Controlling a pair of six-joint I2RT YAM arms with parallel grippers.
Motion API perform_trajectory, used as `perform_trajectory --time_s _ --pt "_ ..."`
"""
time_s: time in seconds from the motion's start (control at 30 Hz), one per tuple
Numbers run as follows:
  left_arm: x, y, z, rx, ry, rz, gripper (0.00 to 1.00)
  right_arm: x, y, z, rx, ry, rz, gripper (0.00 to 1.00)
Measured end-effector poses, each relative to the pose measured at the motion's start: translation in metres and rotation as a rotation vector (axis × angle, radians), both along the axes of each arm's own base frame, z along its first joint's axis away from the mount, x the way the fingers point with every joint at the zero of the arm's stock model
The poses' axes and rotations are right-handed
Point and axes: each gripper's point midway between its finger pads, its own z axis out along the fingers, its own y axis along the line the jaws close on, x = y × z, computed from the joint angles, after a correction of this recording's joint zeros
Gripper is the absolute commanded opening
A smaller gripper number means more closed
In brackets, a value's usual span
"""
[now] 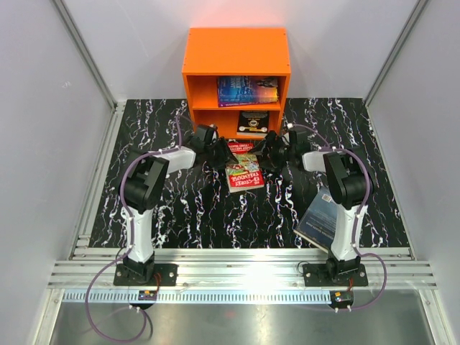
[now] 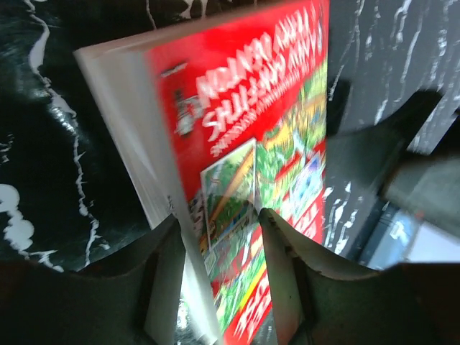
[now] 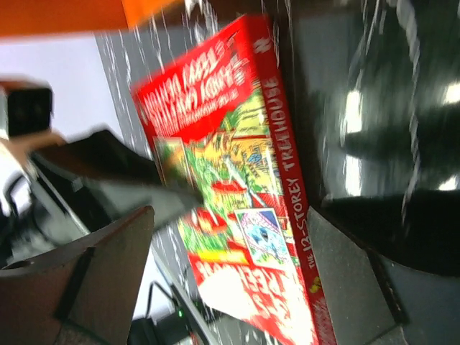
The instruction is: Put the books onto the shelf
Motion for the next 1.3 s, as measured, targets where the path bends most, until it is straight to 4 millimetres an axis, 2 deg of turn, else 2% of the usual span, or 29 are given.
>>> perform_trajectory --time_s 0.07,0.1,0.13,0.17,0.2,0.3,0.43,0.5,0.6,0.73,0.87,0.97,1.0,1.1,1.13,1.2,1.23,1.3 --pt "0.001 -0.002 0.000 -0.019 -0.003 0.009 0.40 -0.013 0.001 0.001 0.004 0.002 0.014 0.95" --pt "0.002 -0.002 0.000 -0.026 -0.006 0.013 0.33 -0.019 0.002 0.001 0.004 0.007 0.024 0.94" --pt "0.003 -0.003 0.000 -0.033 -0.010 0.019 0.26 -0.024 0.002 0.001 0.002 0.012 0.033 0.94" --pt "0.004 -0.004 0.000 -0.042 -0.017 0.023 0.06 -0.028 0.003 0.001 0.000 0.019 0.045 0.94" --pt "0.004 -0.005 0.001 -0.055 -0.021 0.029 0.00 -0.032 0.004 0.001 -0.004 0.023 0.056 0.94" --pt "0.001 -0.008 0.011 -0.092 -0.036 0.022 0.00 -0.039 0.006 0.001 -0.024 0.021 0.084 0.95" --pt "-0.014 -0.011 0.024 -0.118 -0.036 -0.009 0.00 -0.058 0.009 0.001 -0.063 0.043 0.133 0.97" --pt "-0.027 -0.017 0.034 -0.134 -0.035 -0.054 0.00 -0.074 0.008 0.001 -0.089 0.069 0.166 0.98" --pt "-0.048 -0.027 0.050 -0.174 -0.036 -0.122 0.00 -0.109 0.008 0.002 -0.105 0.142 0.229 0.98" --pt "-0.073 -0.030 0.075 -0.269 -0.030 -0.164 0.00 -0.142 0.003 0.025 -0.089 0.174 0.277 0.99" --pt "-0.070 -0.025 0.111 -0.366 -0.083 -0.133 0.00 -0.159 0.000 0.053 -0.070 0.137 0.300 0.99" --pt "-0.066 -0.022 0.134 -0.420 -0.132 -0.110 0.00 -0.164 -0.003 0.072 -0.060 0.097 0.300 0.92" --pt "-0.066 -0.022 0.138 -0.436 -0.141 -0.105 0.00 -0.165 -0.005 0.077 -0.057 0.086 0.296 0.83" --pt "-0.068 -0.022 0.141 -0.481 -0.142 -0.080 0.00 -0.168 -0.010 0.090 -0.042 0.063 0.288 0.71" --pt "-0.070 -0.022 0.139 -0.491 -0.133 -0.073 0.00 -0.169 -0.011 0.095 -0.035 0.056 0.282 0.60" --pt "-0.076 -0.024 0.132 -0.501 -0.108 -0.059 0.00 -0.168 -0.013 0.104 -0.019 0.036 0.274 0.46" --pt "-0.079 -0.025 0.129 -0.503 -0.095 -0.049 0.00 -0.168 -0.014 0.107 -0.017 0.032 0.268 0.27" --pt "-0.081 -0.028 0.127 -0.503 -0.084 -0.035 0.00 -0.170 -0.018 0.110 -0.017 0.048 0.253 0.13"
